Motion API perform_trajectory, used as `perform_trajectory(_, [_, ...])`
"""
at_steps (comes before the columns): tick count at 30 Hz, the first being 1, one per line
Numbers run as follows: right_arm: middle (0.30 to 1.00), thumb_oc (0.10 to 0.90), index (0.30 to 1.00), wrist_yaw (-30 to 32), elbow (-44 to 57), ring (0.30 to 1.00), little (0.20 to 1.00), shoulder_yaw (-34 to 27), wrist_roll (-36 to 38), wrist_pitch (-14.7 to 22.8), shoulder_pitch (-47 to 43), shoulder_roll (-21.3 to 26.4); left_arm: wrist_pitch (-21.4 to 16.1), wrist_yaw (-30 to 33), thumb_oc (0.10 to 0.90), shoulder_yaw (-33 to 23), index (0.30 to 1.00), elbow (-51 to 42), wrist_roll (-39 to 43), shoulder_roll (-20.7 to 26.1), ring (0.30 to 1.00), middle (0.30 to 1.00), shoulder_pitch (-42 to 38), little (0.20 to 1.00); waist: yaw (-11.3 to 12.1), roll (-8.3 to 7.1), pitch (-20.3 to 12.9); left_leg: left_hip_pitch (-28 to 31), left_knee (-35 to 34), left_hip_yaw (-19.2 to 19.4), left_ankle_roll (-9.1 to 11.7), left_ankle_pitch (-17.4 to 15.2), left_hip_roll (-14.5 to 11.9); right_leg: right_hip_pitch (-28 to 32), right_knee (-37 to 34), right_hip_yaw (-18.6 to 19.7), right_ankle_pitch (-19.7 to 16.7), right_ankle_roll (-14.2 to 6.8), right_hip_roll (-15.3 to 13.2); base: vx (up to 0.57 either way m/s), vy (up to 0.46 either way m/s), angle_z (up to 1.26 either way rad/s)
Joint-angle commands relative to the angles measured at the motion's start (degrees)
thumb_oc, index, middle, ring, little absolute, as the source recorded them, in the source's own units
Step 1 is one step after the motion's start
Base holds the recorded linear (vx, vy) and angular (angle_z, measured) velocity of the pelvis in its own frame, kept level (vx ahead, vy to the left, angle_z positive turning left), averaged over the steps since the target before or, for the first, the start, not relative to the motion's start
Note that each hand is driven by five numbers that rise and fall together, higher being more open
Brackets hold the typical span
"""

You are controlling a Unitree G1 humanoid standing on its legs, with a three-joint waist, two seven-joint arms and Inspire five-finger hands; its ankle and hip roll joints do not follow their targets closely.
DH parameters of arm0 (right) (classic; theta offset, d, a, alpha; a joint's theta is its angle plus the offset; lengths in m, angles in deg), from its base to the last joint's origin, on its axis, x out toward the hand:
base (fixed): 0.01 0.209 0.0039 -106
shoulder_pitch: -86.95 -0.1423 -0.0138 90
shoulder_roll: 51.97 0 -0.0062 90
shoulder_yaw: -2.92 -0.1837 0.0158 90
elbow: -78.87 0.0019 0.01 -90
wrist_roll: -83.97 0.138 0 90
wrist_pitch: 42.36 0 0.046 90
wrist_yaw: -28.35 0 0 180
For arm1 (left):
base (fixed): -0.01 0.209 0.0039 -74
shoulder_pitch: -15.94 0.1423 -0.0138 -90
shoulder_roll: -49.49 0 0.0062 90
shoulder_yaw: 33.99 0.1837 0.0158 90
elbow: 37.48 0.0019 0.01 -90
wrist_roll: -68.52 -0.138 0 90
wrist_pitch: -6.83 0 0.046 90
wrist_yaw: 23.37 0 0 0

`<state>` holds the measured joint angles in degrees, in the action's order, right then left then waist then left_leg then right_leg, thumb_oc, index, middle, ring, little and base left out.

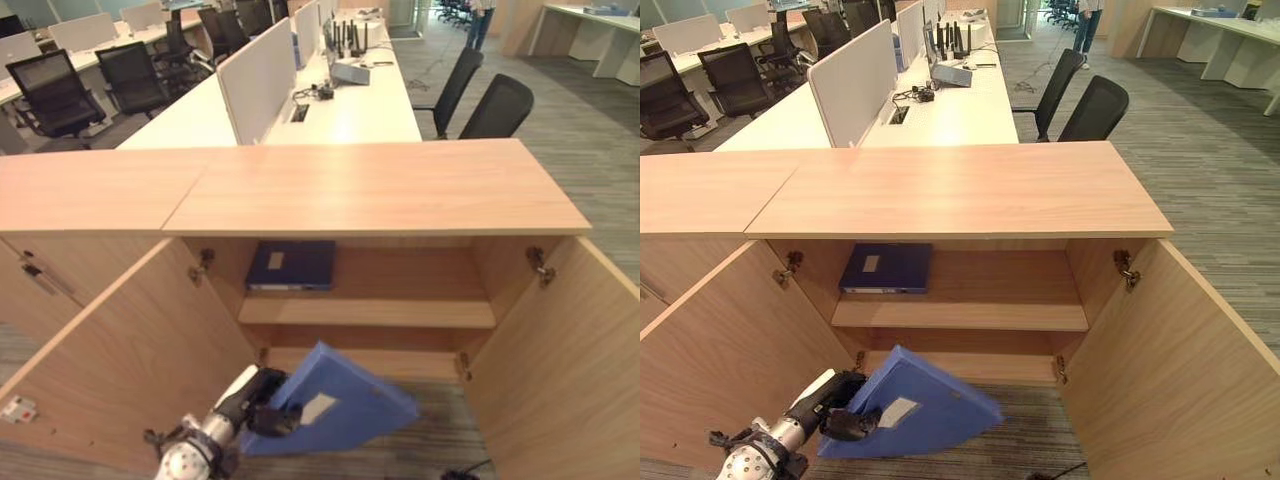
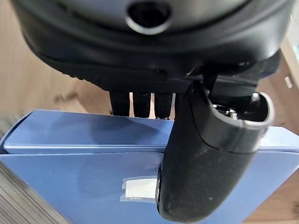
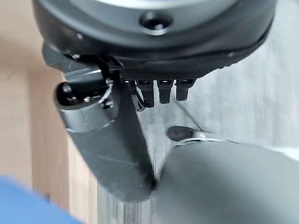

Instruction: Put the empty folder in the office cabinet

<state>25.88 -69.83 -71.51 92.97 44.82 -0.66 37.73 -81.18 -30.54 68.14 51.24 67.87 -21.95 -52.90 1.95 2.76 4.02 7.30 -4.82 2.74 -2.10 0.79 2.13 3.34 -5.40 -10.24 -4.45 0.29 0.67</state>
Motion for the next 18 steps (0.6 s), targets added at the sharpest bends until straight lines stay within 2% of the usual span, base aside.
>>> perform_trajectory(1, [0.9,0.8,0.9,0.79,7.45,0.9,0.9,3.59,-11.63,0.86,-3.57,2.98,-7.92,0.25,0.4,-4.17,0.3,-6.82,4.82,-0.49,0.3,0.3,-3.72,0.3,0.29,-2.55,-1.13,-0.37,-0.18,-2.38,1.31,-5.66,1.52,5.1,0.4,-0.65,6.6,-4.84,-2.0,0.0,0.0,0.0])
perform_trajectory(2, [0.9,0.8,0.9,0.69,12.44,0.9,0.9,4.32,-14.72,0.95,-3.75,4.87,-8.03,0.16,0.4,-4.08,0.3,-7.02,6.93,-1.1,0.3,0.3,-3.65,0.3,0.21,-2.44,-1.0,-0.31,-0.18,-2.33,1.27,-5.71,1.51,5.14,0.4,-0.65,6.62,-4.85,-2.06,0.0,0.0,0.0])
perform_trajectory(5, [0.9,0.8,0.9,1.77,22.11,0.9,0.9,4.68,-16.95,1.99,-5.08,7.92,-8.23,0.28,0.4,-2.28,0.3,-6.91,12.37,-3.0,0.3,0.3,-4.85,0.3,-0.03,-2.27,-1.09,-0.44,-0.18,-2.36,1.15,-5.66,1.55,5.02,0.4,-0.71,6.56,-4.84,-2.16,0.0,0.0,0.0])
perform_trajectory(11, [0.9,0.8,0.9,2.15,37.64,0.9,0.9,5.03,-16.21,5.1,-6.8,10.73,-9.32,1.13,0.4,-0.23,0.3,-9.21,14.3,-2.72,0.3,0.3,-8.04,0.3,-0.12,-2.01,-0.94,-0.35,-0.18,-2.31,1.09,-5.62,1.55,5.12,0.4,-0.65,6.67,-4.73,-2.28,0.0,0.0,0.0])
perform_trajectory(18, [0.9,0.8,0.9,-1.4,45.3,0.9,0.9,6.6,-15.01,6.36,-6.08,12.03,-9.96,0.64,0.4,-0.7,0.3,-11.32,13.93,-1.72,0.3,0.3,-8.43,0.3,0.14,-2.15,-0.95,-0.25,-0.18,-2.43,1.17,-5.64,1.5,5.21,0.4,-0.9,6.83,-4.7,-2.33,0.0,0.0,0.0])
